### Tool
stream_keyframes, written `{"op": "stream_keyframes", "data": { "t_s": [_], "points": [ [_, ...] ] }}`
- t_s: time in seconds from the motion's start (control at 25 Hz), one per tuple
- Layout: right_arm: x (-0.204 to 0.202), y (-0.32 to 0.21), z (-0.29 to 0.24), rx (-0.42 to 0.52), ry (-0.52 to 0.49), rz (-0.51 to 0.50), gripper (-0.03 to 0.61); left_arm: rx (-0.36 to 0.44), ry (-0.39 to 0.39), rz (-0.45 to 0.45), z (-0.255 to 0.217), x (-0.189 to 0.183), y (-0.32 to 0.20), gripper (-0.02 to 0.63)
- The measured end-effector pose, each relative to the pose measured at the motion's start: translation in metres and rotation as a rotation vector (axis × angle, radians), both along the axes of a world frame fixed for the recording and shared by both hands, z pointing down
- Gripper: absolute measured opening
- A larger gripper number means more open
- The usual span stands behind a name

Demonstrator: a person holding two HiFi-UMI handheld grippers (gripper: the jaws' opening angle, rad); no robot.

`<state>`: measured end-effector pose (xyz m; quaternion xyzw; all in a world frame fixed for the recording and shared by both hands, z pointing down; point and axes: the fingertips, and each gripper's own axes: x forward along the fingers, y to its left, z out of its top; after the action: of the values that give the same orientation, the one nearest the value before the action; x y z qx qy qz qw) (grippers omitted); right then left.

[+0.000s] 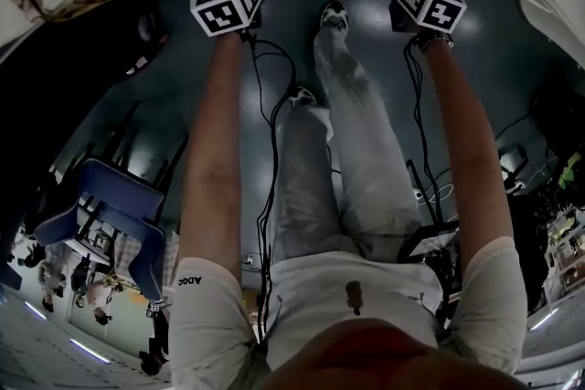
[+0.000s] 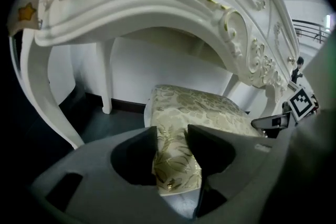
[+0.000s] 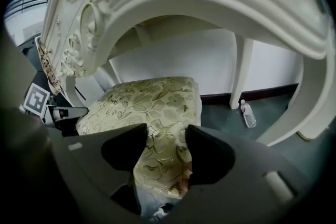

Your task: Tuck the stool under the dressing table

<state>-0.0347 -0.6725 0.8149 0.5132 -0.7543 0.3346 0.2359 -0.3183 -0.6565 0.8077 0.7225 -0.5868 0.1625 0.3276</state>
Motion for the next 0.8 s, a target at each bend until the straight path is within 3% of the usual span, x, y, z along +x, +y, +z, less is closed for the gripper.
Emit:
{"op": "stream_keyframes", "data": {
  "t_s": [0.44, 0.64, 0.8],
  "points": [
    [0.004, -0.035, -0.002, 0.052, -0.019, 0.022, 0.259, 0.045, 0.009, -0.039, -0.005, -0.003, -0.036, 0.195],
    [0.005, -0.013, -0.021, 0.065, -0.030, -0.002, 0.259, 0.064, 0.002, -0.016, -0.021, 0.010, -0.009, 0.167],
    [0.005, 0.030, -0.042, 0.059, -0.015, -0.059, 0.190, 0.041, 0.018, 0.030, -0.037, 0.021, 0.034, 0.116]
  ]
}}
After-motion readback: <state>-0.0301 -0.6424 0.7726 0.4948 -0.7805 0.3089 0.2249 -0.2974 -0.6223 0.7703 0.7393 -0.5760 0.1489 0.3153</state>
